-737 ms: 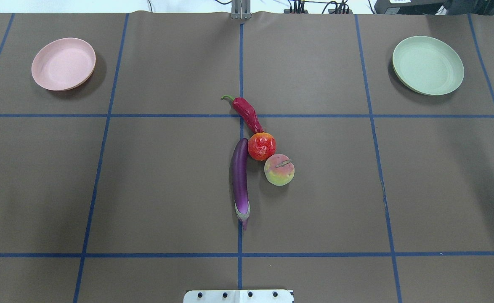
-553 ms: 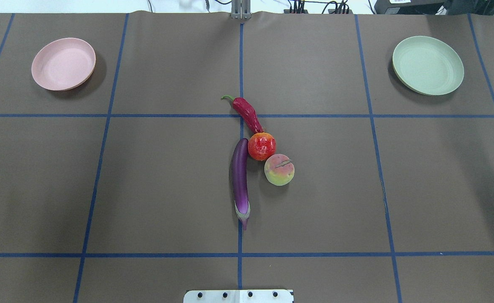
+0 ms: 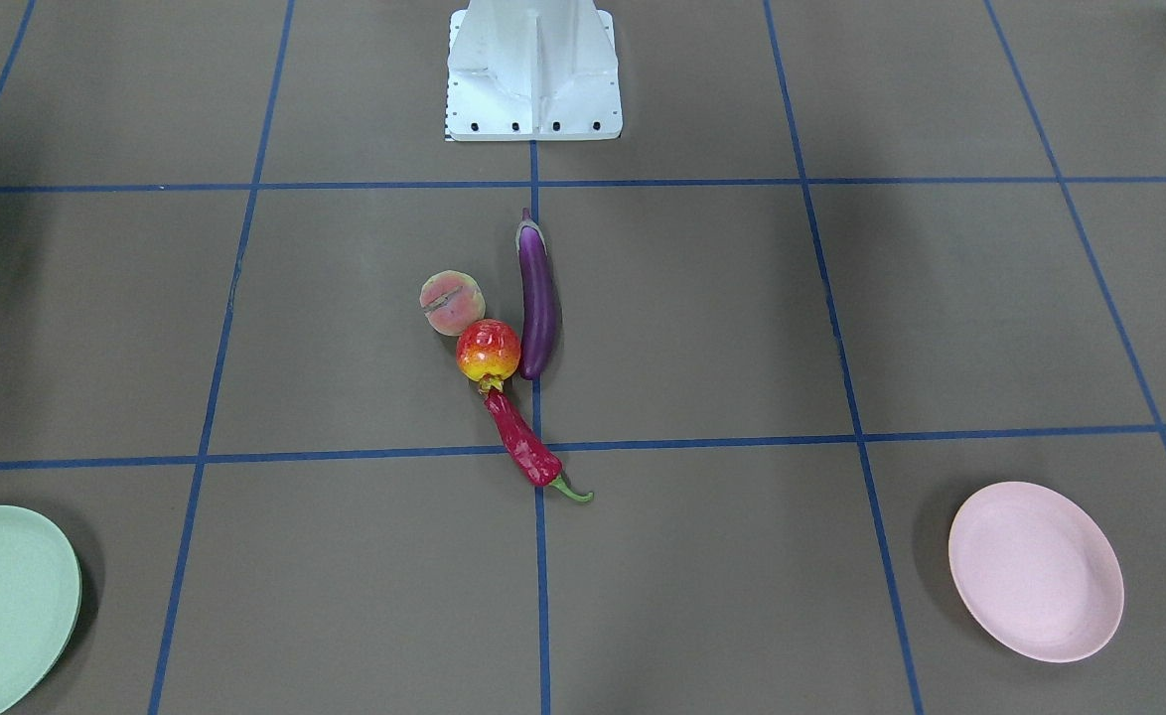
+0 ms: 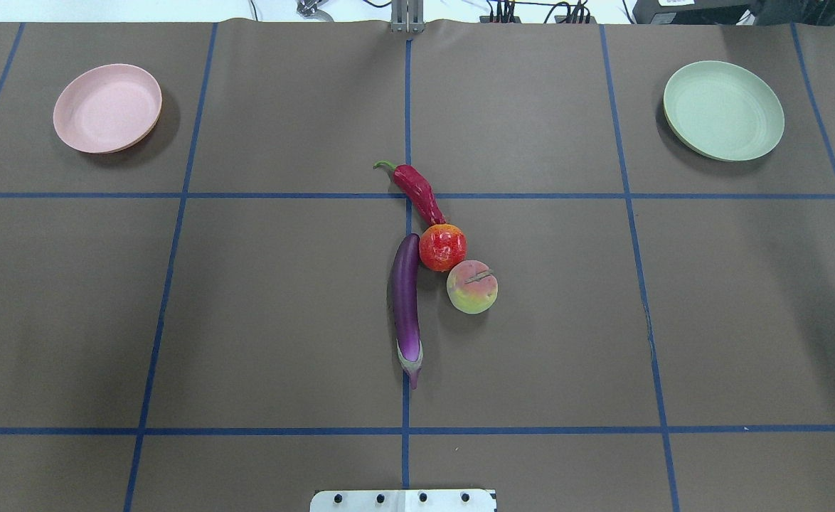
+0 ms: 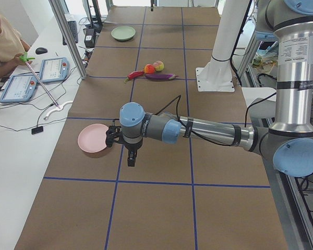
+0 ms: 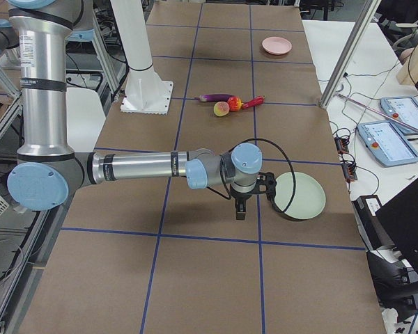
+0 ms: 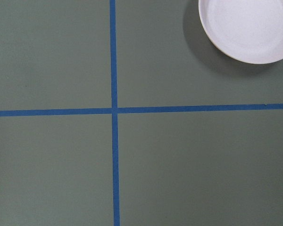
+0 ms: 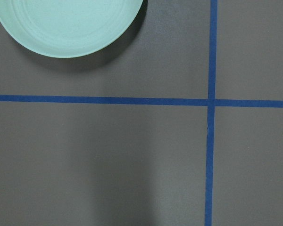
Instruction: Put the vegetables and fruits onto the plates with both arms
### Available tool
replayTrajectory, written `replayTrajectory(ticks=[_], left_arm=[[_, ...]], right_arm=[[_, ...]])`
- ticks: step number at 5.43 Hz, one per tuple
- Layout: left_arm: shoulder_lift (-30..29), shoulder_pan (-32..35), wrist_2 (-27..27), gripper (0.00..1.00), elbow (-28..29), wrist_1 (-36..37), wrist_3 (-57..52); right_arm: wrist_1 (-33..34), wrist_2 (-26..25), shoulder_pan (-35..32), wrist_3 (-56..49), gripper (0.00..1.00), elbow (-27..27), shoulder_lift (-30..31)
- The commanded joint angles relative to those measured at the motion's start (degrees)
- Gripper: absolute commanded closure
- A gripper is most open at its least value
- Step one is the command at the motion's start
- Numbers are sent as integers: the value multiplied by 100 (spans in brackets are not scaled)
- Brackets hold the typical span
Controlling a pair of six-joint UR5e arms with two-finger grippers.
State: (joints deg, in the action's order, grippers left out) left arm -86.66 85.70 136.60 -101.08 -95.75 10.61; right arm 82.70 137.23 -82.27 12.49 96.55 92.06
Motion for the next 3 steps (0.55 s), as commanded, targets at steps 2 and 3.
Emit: replayTrajectory(ticks=[2,3], left_arm=[[70,-71,724,0,36,-1088,37],[96,-237,1180,0,44,-1165,229]], right_arm=[[-8,14,1,-37,0,-4,14],[-8,-3,1,-45,0,13,14]])
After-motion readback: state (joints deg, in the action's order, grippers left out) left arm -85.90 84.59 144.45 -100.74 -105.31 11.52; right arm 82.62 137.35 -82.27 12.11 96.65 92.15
